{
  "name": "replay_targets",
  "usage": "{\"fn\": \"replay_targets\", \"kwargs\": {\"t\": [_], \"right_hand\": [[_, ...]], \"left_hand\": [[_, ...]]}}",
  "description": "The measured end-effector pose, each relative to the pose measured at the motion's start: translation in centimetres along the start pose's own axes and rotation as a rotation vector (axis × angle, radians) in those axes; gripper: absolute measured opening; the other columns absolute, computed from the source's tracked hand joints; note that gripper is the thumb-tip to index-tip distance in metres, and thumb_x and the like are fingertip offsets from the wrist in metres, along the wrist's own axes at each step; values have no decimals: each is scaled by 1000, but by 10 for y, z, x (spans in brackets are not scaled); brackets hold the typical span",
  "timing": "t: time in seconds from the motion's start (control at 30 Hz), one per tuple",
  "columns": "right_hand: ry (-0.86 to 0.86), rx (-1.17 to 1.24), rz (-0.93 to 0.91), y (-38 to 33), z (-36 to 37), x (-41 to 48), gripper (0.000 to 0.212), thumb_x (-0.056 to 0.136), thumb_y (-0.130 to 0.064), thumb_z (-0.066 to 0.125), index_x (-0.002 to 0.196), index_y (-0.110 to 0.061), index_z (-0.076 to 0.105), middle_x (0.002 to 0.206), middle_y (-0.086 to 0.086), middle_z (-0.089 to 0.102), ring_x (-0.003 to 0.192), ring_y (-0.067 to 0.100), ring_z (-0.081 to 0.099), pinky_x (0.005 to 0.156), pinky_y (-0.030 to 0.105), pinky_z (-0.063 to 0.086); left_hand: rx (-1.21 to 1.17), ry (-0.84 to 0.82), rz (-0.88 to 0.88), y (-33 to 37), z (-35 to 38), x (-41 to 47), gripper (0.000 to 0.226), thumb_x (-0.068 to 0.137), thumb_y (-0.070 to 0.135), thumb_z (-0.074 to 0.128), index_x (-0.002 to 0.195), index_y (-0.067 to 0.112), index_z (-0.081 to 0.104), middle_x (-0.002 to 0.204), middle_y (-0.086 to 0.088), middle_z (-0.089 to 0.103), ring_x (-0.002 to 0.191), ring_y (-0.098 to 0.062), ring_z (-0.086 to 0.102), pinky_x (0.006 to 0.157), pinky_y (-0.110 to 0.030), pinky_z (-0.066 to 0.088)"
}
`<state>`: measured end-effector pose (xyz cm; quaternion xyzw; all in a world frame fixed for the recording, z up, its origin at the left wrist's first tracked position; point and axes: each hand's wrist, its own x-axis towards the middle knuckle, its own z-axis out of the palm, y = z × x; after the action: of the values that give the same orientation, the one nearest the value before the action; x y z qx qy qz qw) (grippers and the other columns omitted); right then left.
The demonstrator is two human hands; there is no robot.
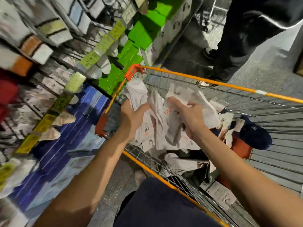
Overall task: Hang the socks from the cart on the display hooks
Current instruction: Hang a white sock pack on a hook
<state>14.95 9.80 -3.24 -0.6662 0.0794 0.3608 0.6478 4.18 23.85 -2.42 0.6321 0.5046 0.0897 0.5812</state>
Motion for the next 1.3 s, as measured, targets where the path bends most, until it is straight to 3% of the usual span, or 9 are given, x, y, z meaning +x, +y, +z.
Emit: {"fn": "replay_targets", "kwargs": {"t": [0.07,0.13,0.33,0.57,0.67,0.83,0.97,1.07,1.3], "right_hand": [[-45,-86,-36,0,19,-15,43,66,-47,89,78,-11,69,73,7,73,74,25,71,73,41,58],[-118,-112,-62,-5,37,-34,38,68,-42,88,58,-20,59,54,-3,60,59,18,60,66,35,49],[-463,-237,-210,-12,75,-98,46,68,-33,90,96,-3,67,81,7,74,71,18,71,64,29,54],[-709,-293,-438,10,121,-195,64,66,-25,92,115,-2,58,100,14,73,89,29,72,77,45,58],[-839,-225,-503,12,139,-245,53,75,-11,84,120,4,60,100,10,75,85,22,74,70,33,57],[-977,-13,-508,-1,172,-332,44,81,-2,72,124,-6,64,112,6,74,97,19,72,73,28,56],[-1058,103,-443,-16,196,-386,44,79,-10,70,123,-11,66,116,8,73,107,24,70,86,39,54],[-1168,167,-314,-29,210,-417,48,85,-14,66,133,-8,60,124,14,69,110,28,69,86,39,57],[-1053,114,-378,-45,217,-453,43,86,-19,70,127,-10,65,119,15,72,113,34,67,93,49,55]], "left_hand": [[-20,66,24,4,-12,-13,80,85,35,77,150,10,39,152,-3,44,137,-21,44,109,-33,42],[-18,114,70,8,-28,-31,57,89,24,74,140,10,53,133,3,59,119,-13,56,86,-13,47],[-258,169,-34,15,-101,-86,30,85,26,77,113,17,70,101,-6,75,96,-29,71,82,-45,59],[-442,189,61,1,-199,-190,16,87,24,75,100,15,72,83,-5,77,73,-20,74,63,-37,60],[-547,216,157,-2,-233,-239,11,90,25,72,98,16,72,84,-6,77,75,-22,75,65,-38,60],[-585,394,330,14,-285,-305,30,90,28,71,115,10,69,92,-8,76,75,-17,75,56,-28,58],[-574,495,513,25,-321,-343,28,89,24,74,111,7,69,99,-14,76,90,-30,74,77,-46,61],[-550,581,605,34,-341,-366,17,90,22,72,104,11,71,91,-7,77,85,-23,74,73,-39,61],[-720,700,620,37,-370,-389,8,91,22,72,94,15,69,82,-1,76,78,-20,74,63,-34,60]]}}
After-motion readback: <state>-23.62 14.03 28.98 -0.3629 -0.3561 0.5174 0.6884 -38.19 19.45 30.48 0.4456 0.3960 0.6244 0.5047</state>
